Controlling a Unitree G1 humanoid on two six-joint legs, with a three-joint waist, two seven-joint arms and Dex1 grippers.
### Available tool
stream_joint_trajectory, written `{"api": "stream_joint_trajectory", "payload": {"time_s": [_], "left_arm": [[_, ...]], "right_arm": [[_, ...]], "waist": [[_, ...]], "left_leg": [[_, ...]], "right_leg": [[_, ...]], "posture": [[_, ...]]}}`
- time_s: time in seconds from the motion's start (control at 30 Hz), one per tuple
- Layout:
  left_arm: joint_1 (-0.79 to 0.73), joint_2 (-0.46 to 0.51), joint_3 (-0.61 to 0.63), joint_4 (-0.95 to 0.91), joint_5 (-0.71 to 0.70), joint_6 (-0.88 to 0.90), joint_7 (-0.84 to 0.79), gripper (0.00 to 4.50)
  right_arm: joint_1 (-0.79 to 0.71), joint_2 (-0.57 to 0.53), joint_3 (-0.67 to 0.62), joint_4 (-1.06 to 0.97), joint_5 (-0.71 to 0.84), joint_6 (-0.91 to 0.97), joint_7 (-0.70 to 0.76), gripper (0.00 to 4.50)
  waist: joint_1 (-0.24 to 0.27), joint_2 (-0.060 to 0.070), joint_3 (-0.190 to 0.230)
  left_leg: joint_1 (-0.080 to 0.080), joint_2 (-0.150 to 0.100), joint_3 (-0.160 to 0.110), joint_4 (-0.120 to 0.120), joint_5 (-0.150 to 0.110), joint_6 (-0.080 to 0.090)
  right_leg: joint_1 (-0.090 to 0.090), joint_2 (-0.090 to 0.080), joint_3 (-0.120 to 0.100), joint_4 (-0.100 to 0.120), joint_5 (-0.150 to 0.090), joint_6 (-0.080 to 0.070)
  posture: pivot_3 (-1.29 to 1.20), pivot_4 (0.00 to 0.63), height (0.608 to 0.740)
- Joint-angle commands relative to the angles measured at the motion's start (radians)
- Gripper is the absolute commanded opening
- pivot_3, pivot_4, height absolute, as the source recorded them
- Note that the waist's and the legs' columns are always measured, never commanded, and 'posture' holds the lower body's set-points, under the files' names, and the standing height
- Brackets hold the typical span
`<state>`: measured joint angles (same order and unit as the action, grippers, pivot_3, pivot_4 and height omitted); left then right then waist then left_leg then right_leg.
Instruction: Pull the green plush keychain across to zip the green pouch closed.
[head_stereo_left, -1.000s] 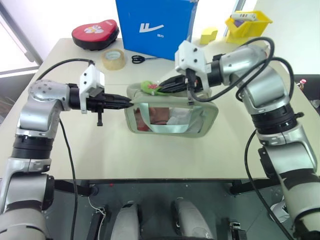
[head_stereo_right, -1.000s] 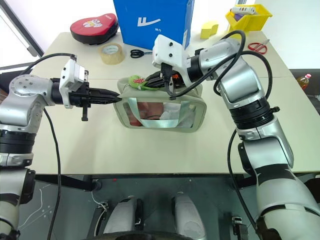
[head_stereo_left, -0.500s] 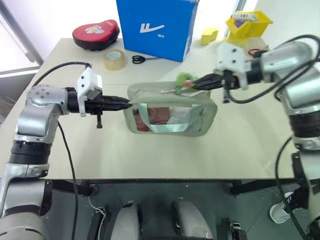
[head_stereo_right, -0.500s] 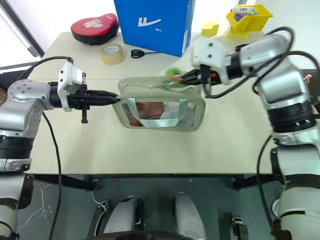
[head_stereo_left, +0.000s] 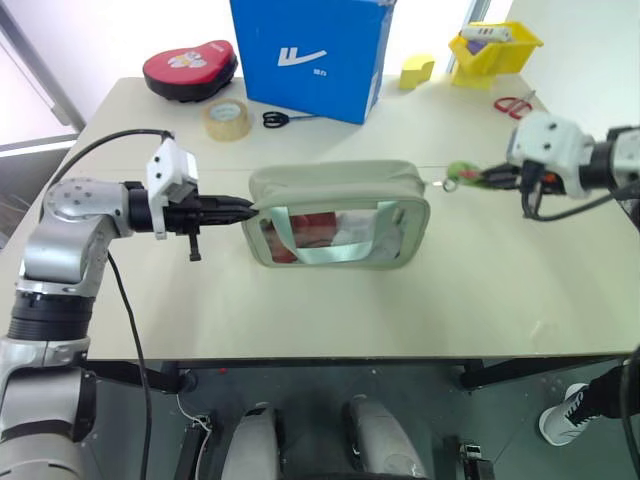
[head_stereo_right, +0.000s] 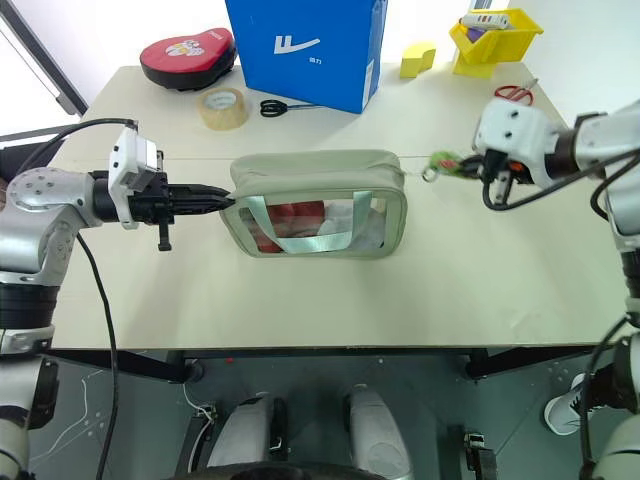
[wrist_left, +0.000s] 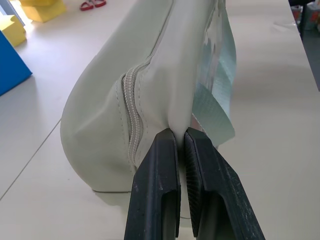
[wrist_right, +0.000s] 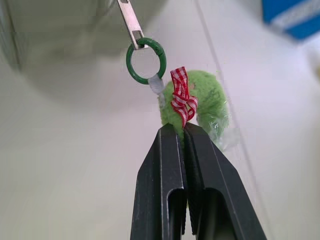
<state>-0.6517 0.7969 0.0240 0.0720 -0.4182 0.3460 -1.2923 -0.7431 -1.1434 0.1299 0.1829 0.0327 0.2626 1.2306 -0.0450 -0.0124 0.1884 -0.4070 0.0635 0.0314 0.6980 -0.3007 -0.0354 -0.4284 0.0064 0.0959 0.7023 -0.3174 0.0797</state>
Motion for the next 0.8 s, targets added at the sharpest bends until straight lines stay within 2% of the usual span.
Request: {"api": "stream_joint_trajectory", "payload": {"time_s": [0.03, 0.17, 0.37, 0.8], "left_arm": [[0.022, 0.03, 0.011, -0.002, 0.009, 0.027, 0.009, 0.0], [0.023, 0.028, 0.01, -0.012, 0.003, 0.038, 0.019, 0.0], [0.031, 0.026, 0.014, -0.029, -0.003, 0.051, 0.033, 0.0], [0.048, 0.032, 0.025, -0.055, -0.016, 0.066, 0.058, 0.0]], "right_arm": [[0.089, -0.061, -0.038, -0.056, -0.047, 0.0, -0.022, 0.03], [0.19, -0.058, -0.029, -0.147, -0.043, 0.026, -0.023, 0.03], [0.25, 0.007, 0.017, -0.235, -0.064, 0.082, -0.06, 0.03], [0.212, 0.101, 0.1, -0.265, -0.093, 0.094, -0.039, 0.03]], "waist": [[-0.001, 0.001, 0.0], [0.001, 0.001, -0.001], [0.001, 0.001, -0.001], [-0.001, 0.001, -0.001]], "left_leg": [[0.0, 0.0, 0.0, 0.0, 0.0, 0.0], [0.001, 0.0, 0.0, 0.0, 0.0, 0.0], [0.001, 0.0, 0.0, 0.0, 0.0, 0.0], [0.001, 0.0, -0.001, 0.0, 0.0, 0.0]], "right_leg": [[0.0, 0.0, 0.0, 0.0, 0.0, 0.0], [0.0, 0.0, 0.0, 0.0, 0.0, 0.0], [0.001, 0.001, 0.0, 0.001, 0.0, 0.0], [0.001, 0.001, 0.0, 0.001, 0.0, 0.0]], "posture": [[0.0, 0.15, 0.737], [0.0, 0.15, 0.737], [0.0, 0.15, 0.737], [0.0, 0.15, 0.737]]}}
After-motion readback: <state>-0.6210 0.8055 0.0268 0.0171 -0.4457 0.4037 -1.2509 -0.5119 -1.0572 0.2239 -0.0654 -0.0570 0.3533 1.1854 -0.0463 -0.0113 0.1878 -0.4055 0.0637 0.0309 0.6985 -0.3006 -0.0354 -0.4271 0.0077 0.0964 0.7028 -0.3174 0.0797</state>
